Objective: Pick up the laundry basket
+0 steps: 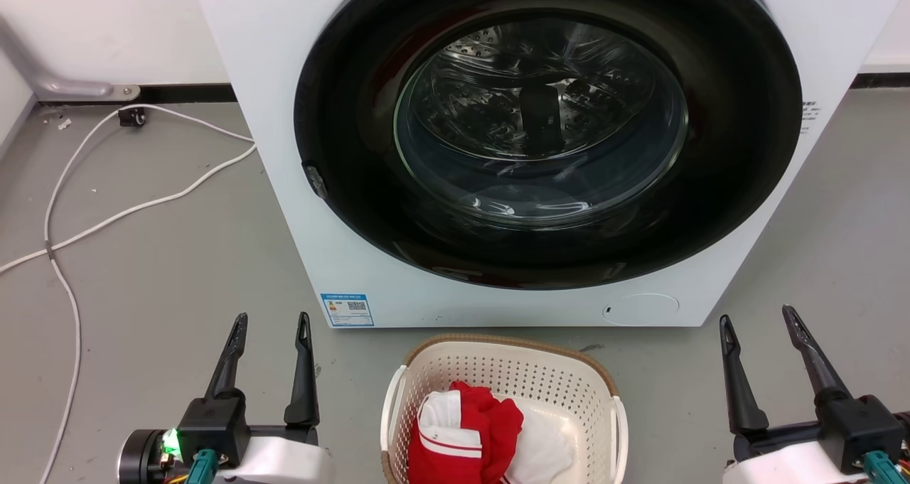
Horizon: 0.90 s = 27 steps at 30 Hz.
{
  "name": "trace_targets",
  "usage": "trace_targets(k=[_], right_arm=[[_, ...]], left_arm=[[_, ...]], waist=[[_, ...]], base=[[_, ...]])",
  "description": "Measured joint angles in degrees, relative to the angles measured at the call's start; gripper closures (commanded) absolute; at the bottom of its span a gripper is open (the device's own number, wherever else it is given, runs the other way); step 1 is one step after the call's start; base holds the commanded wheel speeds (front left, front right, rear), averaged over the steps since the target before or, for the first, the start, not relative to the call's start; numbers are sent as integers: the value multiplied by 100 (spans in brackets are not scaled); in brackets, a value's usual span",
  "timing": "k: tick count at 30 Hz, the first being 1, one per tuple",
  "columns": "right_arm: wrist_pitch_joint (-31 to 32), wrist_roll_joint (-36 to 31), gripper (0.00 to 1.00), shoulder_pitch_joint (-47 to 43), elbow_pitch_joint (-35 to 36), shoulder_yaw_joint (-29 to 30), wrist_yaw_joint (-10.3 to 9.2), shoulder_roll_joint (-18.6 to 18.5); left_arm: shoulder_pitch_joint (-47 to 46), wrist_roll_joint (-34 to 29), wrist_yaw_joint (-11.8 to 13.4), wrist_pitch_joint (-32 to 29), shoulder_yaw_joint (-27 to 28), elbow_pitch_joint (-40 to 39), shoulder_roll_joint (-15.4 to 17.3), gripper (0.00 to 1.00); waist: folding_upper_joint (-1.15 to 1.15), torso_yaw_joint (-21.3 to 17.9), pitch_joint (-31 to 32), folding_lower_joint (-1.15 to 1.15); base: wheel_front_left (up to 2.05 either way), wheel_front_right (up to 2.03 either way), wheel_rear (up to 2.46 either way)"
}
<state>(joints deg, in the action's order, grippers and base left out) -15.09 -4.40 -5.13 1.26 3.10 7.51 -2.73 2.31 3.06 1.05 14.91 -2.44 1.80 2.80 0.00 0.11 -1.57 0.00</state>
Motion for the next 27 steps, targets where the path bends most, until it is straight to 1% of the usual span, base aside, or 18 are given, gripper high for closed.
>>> trace_targets(k=[11,19,23,27], right_arm=[[0,67,0,-14,-14,-2,0,0],[0,136,0,-12,-16,-11,0,-1],[0,101,0,116,-199,-46,0,-2],[0,56,0,426,-558,-102,0,-4]], left_arm=[[18,7,21,8,13,11,1,0],[16,34,-12,9,49,64,1,0],[-174,47,-99,15,48,235,3,0],[-531,70,-218,15,44,620,2,0]], waist=[[0,0,20,0],[0,-17,-30,0],[0,-25,-173,0],[0,-41,-411,0]], base=[[0,0,0],[0,0,0],[0,0,0],[0,0,0]])
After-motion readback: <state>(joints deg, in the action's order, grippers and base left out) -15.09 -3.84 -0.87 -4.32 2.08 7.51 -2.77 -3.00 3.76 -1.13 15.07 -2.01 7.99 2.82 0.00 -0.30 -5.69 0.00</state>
